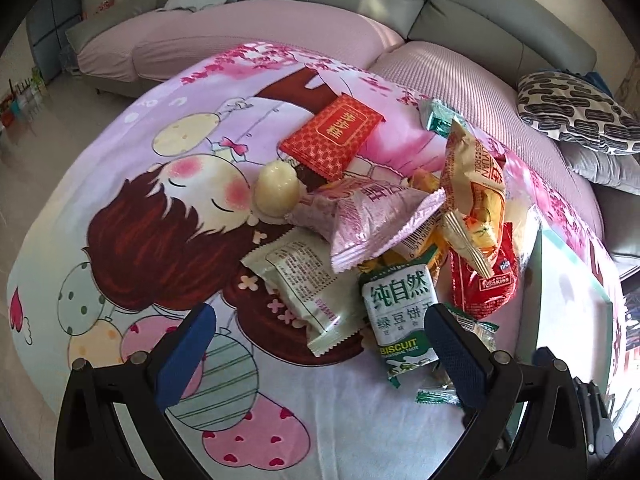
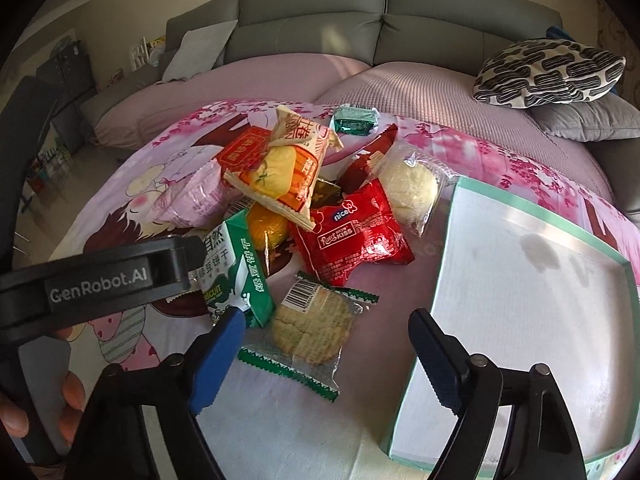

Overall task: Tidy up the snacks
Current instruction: 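Grasp the green-white biscuit pack with left tool while right tool grasps the round cookie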

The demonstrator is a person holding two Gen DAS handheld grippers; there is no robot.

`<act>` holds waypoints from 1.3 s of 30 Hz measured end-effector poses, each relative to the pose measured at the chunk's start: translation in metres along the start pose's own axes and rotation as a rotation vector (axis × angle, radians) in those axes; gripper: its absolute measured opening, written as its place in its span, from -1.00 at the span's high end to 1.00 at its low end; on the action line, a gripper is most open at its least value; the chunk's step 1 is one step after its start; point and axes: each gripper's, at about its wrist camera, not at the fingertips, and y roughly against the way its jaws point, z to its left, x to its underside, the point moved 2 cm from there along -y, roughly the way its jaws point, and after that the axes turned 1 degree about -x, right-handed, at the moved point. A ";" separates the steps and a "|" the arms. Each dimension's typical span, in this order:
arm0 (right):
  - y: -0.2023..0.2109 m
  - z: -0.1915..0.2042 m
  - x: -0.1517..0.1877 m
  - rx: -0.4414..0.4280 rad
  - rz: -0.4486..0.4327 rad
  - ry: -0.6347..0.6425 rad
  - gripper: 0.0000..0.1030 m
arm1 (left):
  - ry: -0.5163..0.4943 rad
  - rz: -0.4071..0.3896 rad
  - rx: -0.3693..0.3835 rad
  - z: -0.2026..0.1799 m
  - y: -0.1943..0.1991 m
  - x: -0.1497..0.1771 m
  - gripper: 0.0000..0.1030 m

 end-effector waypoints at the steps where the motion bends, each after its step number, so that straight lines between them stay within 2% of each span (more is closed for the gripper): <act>1: -0.002 0.001 0.000 0.000 0.004 0.004 -0.61 | 0.001 0.012 0.015 -0.002 -0.001 0.000 -1.00; 4: -0.008 0.002 0.001 -0.003 0.024 0.001 -0.59 | -0.003 0.041 0.036 -0.006 -0.005 0.000 -1.00; 10: -0.018 -0.001 0.005 0.003 0.065 -0.018 -0.38 | -0.025 0.089 0.047 -0.019 -0.014 0.002 -0.97; 11: -0.019 -0.003 0.005 -0.001 0.069 -0.026 -0.37 | -0.020 0.097 0.051 -0.019 -0.016 0.002 -0.89; 13: -0.018 -0.006 0.005 -0.009 0.072 -0.044 -0.13 | -0.009 0.115 0.073 -0.019 -0.020 0.003 -0.75; 14: -0.018 -0.007 0.005 -0.009 0.074 -0.050 -0.08 | -0.003 0.116 0.085 -0.020 -0.021 0.003 -0.70; 20: -0.018 -0.011 0.006 -0.052 0.081 -0.092 -0.07 | 0.010 0.117 0.106 -0.020 -0.017 0.005 -0.62; 24: -0.019 -0.007 0.006 -0.049 0.082 -0.081 -0.08 | 0.005 0.119 0.104 -0.020 -0.018 0.002 -0.57; 26: -0.021 -0.005 0.007 -0.052 0.086 -0.075 -0.10 | 0.008 0.122 0.117 -0.023 -0.019 0.002 -0.48; 29: -0.022 -0.002 0.007 -0.042 0.082 -0.066 -0.25 | 0.009 0.127 0.131 -0.027 -0.022 0.002 -0.40; 33: -0.029 0.004 0.006 -0.044 0.096 -0.058 -0.26 | 0.005 0.134 0.145 -0.034 -0.024 0.002 -0.26; 39: -0.035 0.004 0.006 -0.035 0.104 -0.072 -0.27 | 0.027 0.148 0.198 -0.040 -0.025 0.002 0.07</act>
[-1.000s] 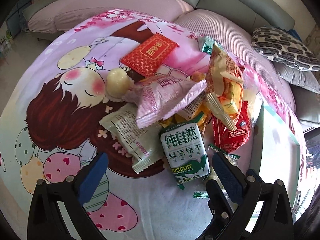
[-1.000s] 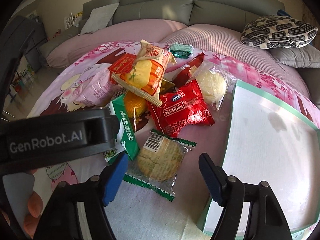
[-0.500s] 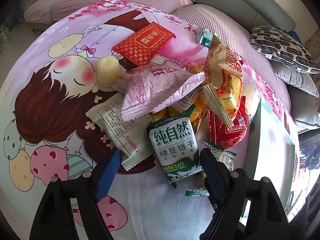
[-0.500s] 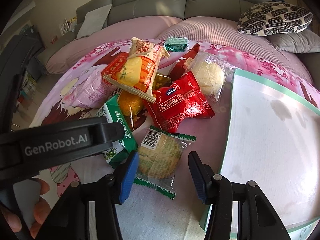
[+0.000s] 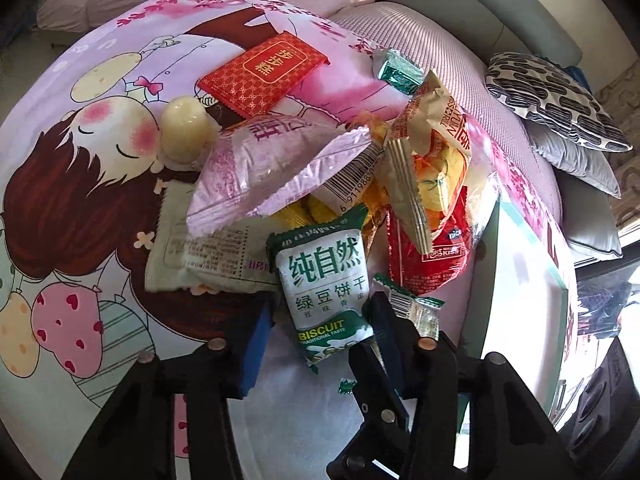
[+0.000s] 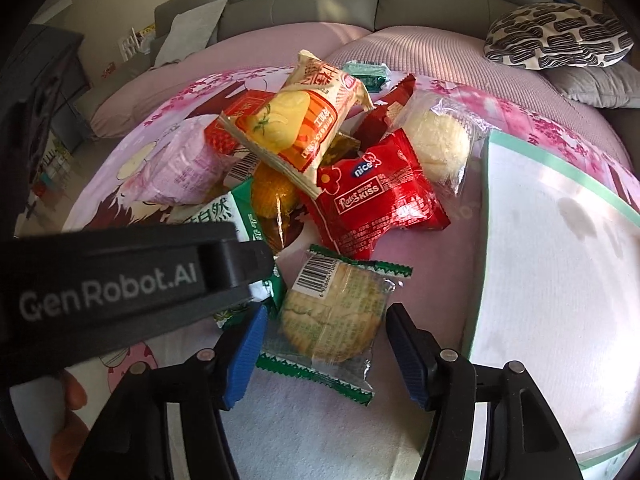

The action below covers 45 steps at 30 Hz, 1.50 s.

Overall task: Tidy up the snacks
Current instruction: 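Grasp the green-white biscuit pack with left tool while right tool grasps the round cookie, then lift both held snacks and carry them over the mint-rimmed tray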

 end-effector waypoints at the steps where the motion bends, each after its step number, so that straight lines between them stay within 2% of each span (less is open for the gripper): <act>1: 0.000 0.000 0.000 0.000 0.001 -0.002 -0.27 | -0.001 -0.004 0.006 -0.001 0.001 0.000 0.15; 12: -0.003 0.002 0.002 0.043 0.013 0.026 -0.23 | 0.018 -0.015 0.002 0.006 0.008 0.003 0.16; 15: -0.006 0.003 0.003 0.069 0.019 0.026 -0.03 | 0.026 -0.019 0.006 0.006 0.007 0.003 0.16; 17: -0.006 0.003 0.003 0.072 0.014 0.025 -0.02 | 0.027 -0.022 0.001 0.007 0.007 0.003 0.19; 36: 0.042 -0.019 -0.004 -0.028 -0.047 -0.098 -0.02 | -0.001 -0.078 0.031 0.002 0.032 0.009 0.26; 38: 0.049 -0.020 -0.005 -0.029 -0.056 -0.102 -0.02 | -0.008 -0.083 0.038 -0.001 0.035 0.010 0.39; 39: 0.051 -0.020 -0.005 -0.031 -0.059 -0.106 -0.02 | -0.016 -0.088 0.035 -0.002 0.037 0.010 0.60; 40: 0.053 -0.022 -0.004 -0.033 -0.060 -0.112 -0.02 | -0.023 -0.091 0.035 -0.004 0.038 0.011 0.96; 45: 0.057 -0.031 -0.004 -0.030 -0.058 -0.140 -0.02 | -0.036 -0.072 0.029 -0.009 0.032 0.013 0.96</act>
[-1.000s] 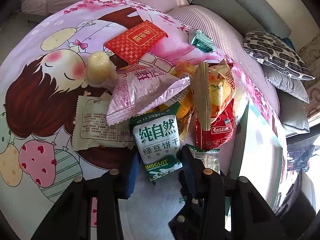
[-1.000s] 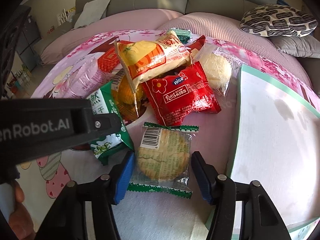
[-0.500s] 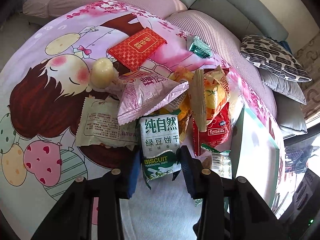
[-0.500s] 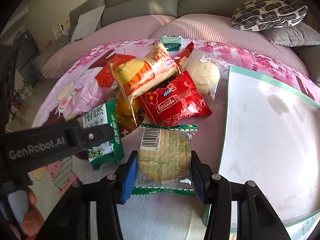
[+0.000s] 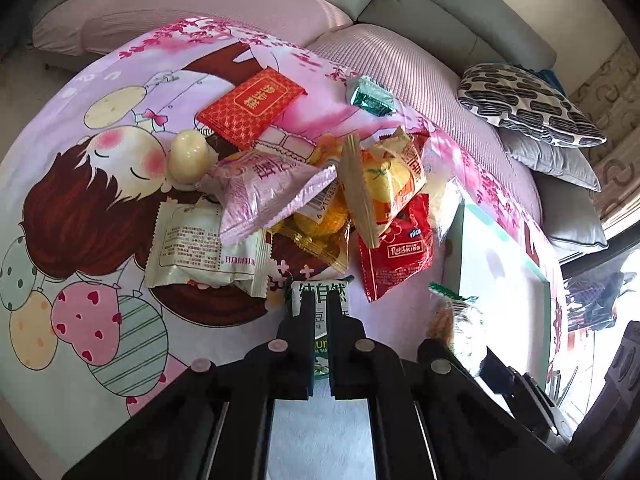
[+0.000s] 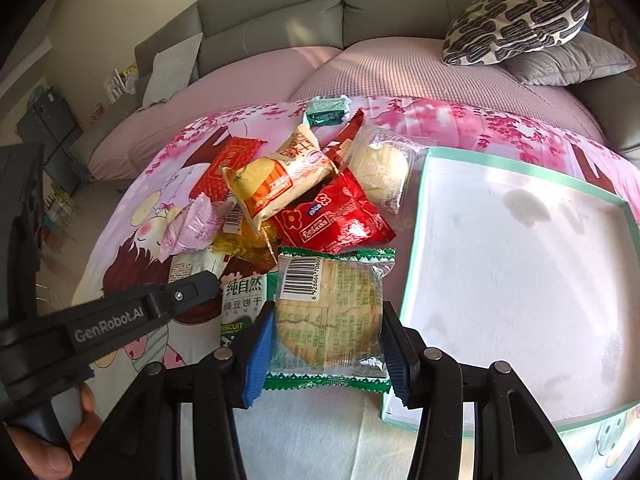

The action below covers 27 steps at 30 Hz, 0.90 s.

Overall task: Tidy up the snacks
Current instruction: 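Lift both held snacks and carry them over the mint-rimmed tray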

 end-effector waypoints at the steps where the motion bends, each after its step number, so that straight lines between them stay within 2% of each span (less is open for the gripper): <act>1: 0.001 -0.002 0.000 0.000 0.003 -0.005 -0.02 | 0.005 0.007 0.000 0.001 -0.002 0.000 0.96; 4: -0.001 -0.008 0.000 0.008 0.017 -0.020 -0.02 | 0.025 0.017 -0.024 0.006 -0.006 0.002 0.95; 6: -0.003 -0.010 0.002 0.006 0.030 -0.029 -0.02 | 0.043 0.032 -0.043 0.011 -0.009 0.004 0.86; 7: -0.004 -0.010 0.003 0.005 0.035 -0.028 -0.02 | 0.056 0.036 -0.044 0.012 -0.010 0.003 0.75; 8: -0.006 -0.010 0.003 0.006 0.038 -0.025 -0.02 | 0.061 0.044 -0.045 0.014 -0.012 0.004 0.54; 10: -0.006 -0.008 0.004 0.004 0.041 -0.019 -0.02 | 0.058 0.051 -0.037 0.010 -0.015 0.004 0.33; 13: -0.005 -0.007 0.005 0.011 0.043 -0.016 -0.02 | 0.039 0.064 -0.010 0.004 -0.019 0.003 0.33; 18: -0.008 -0.010 0.006 0.017 0.058 -0.023 -0.02 | 0.003 0.100 -0.059 -0.005 -0.033 0.002 0.30; 24: -0.008 -0.008 0.007 0.018 0.061 -0.016 -0.02 | 0.007 0.122 -0.058 -0.009 -0.045 0.002 0.12; 26: -0.009 -0.009 0.007 0.019 0.064 -0.018 -0.02 | 0.001 0.123 -0.084 -0.009 -0.048 0.002 0.05; 27: -0.009 -0.009 0.007 0.020 0.066 -0.018 -0.02 | -0.008 0.132 -0.120 -0.009 -0.051 0.002 0.05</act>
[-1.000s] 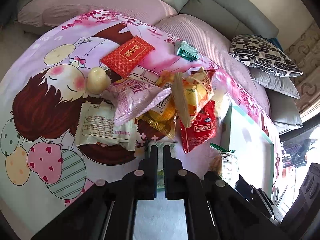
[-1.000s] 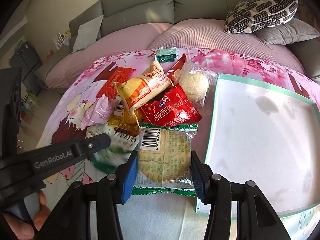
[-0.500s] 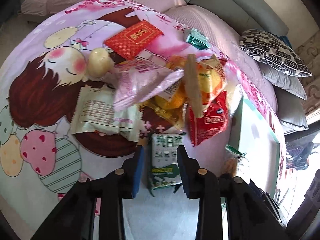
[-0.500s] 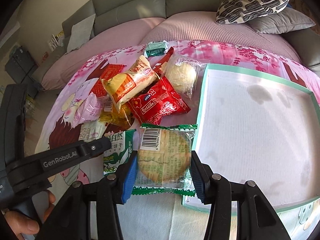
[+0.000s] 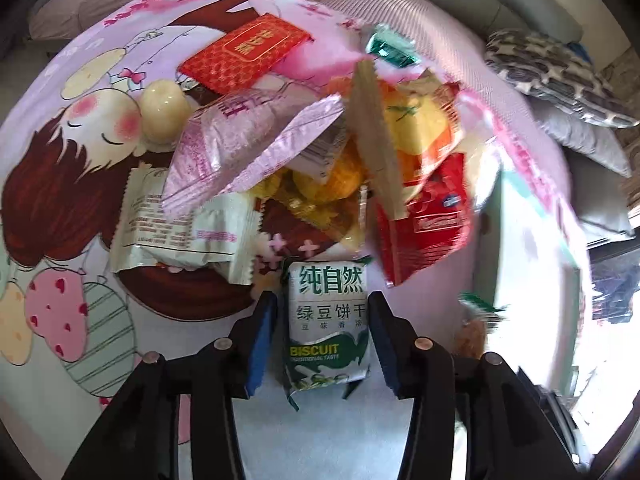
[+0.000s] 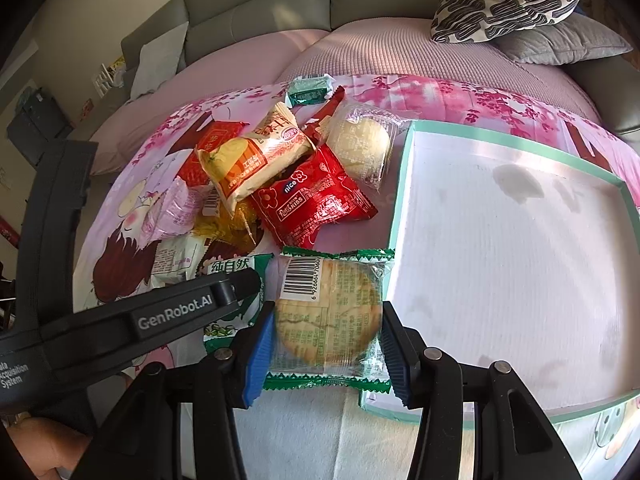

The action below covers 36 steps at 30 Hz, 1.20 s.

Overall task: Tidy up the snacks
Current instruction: 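Lift both held snacks and carry them over the mint-rimmed tray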

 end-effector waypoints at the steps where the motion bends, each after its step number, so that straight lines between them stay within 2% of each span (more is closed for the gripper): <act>1: 0.000 0.000 0.000 0.001 0.001 0.000 -0.02 | -0.003 0.009 -0.014 -0.002 -0.004 -0.002 0.06; 6: -0.001 0.000 0.000 0.001 0.004 0.000 -0.02 | -0.014 0.000 -0.029 -0.007 -0.007 -0.005 0.06; 9: -0.002 -0.001 0.000 -0.001 0.007 -0.003 -0.02 | -0.010 -0.007 -0.032 -0.009 -0.009 -0.005 0.20; 13: -0.001 -0.001 0.000 -0.003 0.006 -0.004 -0.02 | -0.003 -0.017 -0.014 -0.003 -0.007 -0.005 0.20; 19: 0.007 -0.003 -0.002 -0.008 -0.016 -0.013 -0.02 | 0.030 -0.041 0.033 0.019 0.016 0.006 0.20; 24: 0.016 -0.004 -0.005 -0.015 -0.038 -0.021 -0.02 | 0.034 -0.090 0.060 0.017 0.040 0.012 0.20; 31: 0.034 -0.017 -0.011 0.000 -0.093 -0.049 -0.02 | -0.025 -0.163 0.095 -0.005 0.072 0.015 0.20; 36: 0.043 -0.048 -0.020 0.033 -0.120 -0.126 -0.02 | -0.093 -0.182 0.103 -0.032 0.077 0.007 0.20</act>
